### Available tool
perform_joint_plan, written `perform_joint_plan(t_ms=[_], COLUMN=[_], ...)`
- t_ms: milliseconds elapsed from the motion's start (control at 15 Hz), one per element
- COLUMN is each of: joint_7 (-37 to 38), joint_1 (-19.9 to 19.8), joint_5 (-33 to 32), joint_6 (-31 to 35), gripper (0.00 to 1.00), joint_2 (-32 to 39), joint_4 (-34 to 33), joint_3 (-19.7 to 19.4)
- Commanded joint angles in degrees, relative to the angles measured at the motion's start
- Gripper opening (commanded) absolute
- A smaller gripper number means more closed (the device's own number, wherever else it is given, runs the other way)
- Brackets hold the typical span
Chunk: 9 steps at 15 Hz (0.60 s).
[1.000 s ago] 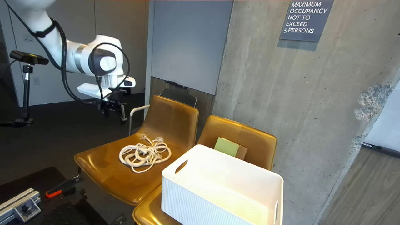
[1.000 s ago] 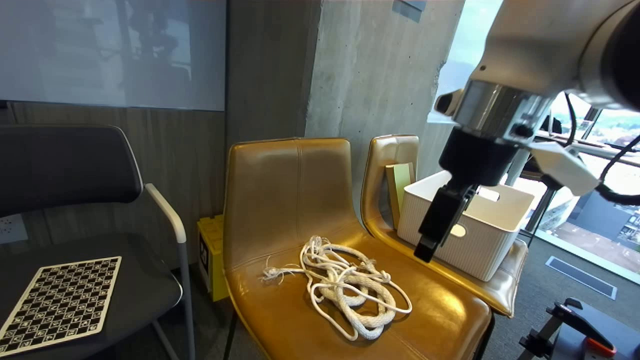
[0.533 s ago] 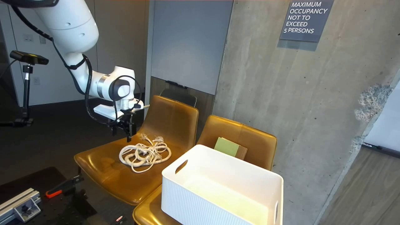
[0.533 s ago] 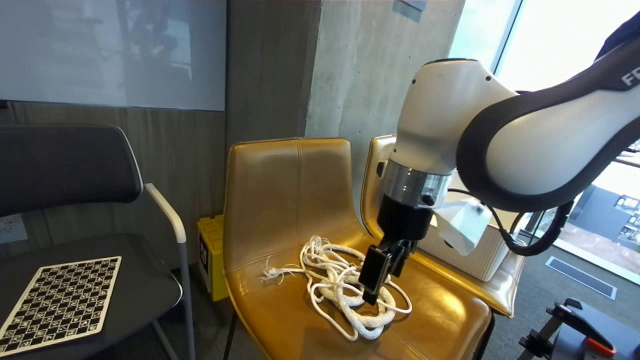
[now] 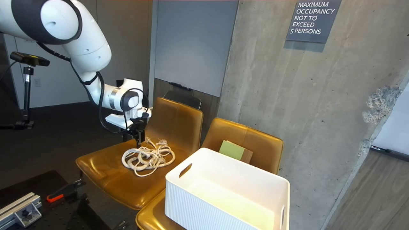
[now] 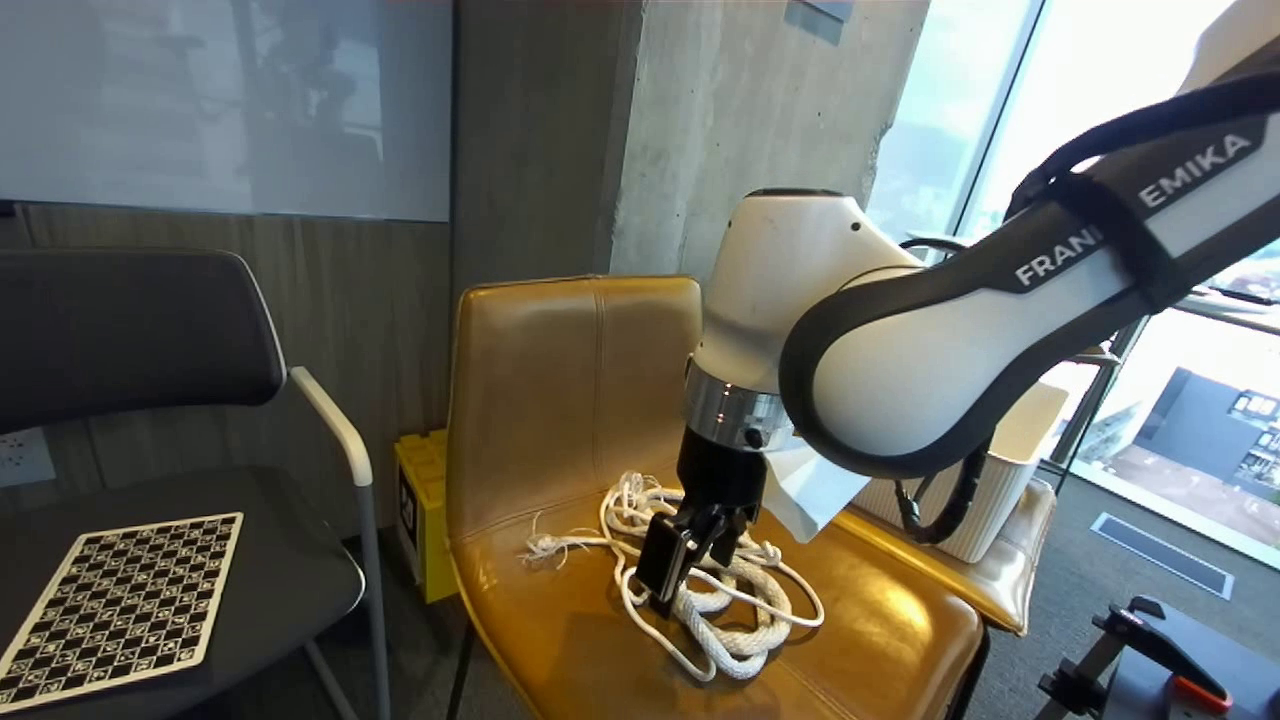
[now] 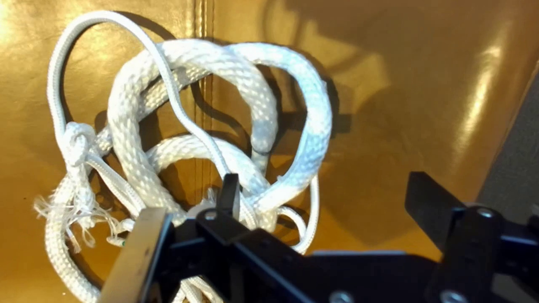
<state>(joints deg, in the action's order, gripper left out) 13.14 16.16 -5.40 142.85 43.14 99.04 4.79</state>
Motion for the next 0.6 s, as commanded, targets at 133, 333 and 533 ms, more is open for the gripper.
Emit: perform_joint_plan(t_ms=[133,333,533], joint_7=[2.21,3.68,5.09], joint_1=[2.37,4.07,6.22], joint_5=[-0.59,-0.95,-1.61], joint_6=[-1.42,-0.89,-0.94], gripper=[1.00,0.66,0.75], joint_2=[7.54,8.99,9.20], joint_4=[-7.66,-7.92,-7.58], joint_3=[-3.46,-4.50,-5.42])
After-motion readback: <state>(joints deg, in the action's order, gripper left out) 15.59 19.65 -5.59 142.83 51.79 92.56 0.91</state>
